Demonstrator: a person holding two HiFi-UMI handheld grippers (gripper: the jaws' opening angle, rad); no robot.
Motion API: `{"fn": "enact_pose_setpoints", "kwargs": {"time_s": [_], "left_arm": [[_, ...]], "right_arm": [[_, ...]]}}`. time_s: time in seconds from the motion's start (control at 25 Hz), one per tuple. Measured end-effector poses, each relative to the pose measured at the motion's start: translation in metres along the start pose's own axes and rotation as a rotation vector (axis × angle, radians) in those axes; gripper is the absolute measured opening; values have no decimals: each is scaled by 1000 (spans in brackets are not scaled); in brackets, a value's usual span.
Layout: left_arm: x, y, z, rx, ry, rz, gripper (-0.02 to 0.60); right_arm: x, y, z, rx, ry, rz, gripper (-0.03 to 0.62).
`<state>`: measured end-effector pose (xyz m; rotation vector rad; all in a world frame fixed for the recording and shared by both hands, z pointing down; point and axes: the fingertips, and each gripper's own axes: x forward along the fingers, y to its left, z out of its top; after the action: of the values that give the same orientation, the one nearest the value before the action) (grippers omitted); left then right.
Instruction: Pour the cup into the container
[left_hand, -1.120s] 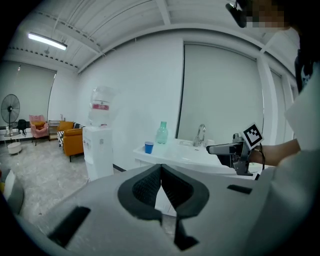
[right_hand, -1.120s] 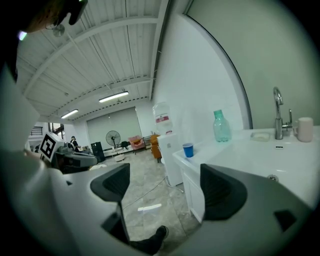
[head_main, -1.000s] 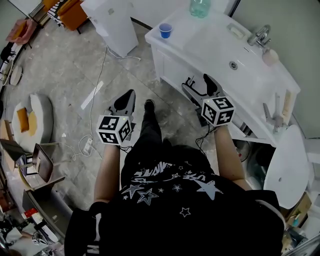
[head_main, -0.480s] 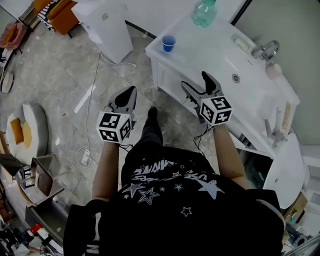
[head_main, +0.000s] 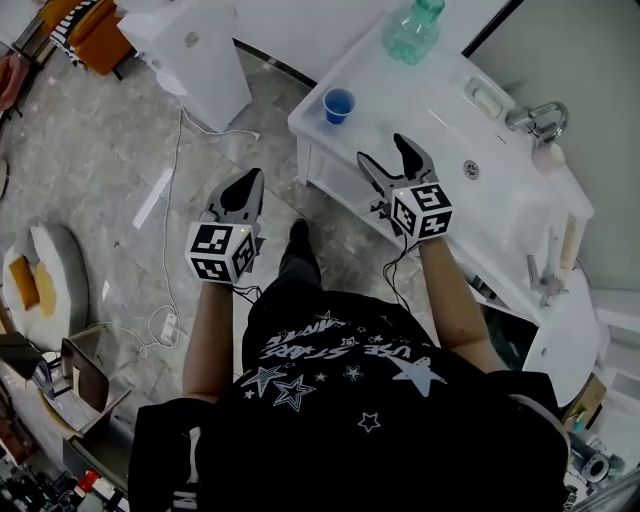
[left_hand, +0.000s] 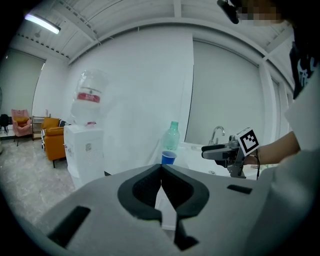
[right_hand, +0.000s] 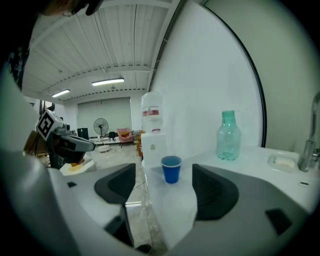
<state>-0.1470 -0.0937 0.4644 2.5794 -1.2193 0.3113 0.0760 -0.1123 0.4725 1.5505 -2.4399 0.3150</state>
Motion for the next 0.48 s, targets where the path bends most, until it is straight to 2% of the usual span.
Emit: {"fn": "enact_pose_setpoints", "kwargs": {"time_s": [0.24, 0.48], "left_arm": [[34, 21, 11, 4, 19, -28, 9], [68, 41, 26, -34, 27, -68, 9]], "right_arm": [[49, -17, -12, -60, 87, 17, 362], [85, -27, -23, -96, 156, 37, 354]]}}
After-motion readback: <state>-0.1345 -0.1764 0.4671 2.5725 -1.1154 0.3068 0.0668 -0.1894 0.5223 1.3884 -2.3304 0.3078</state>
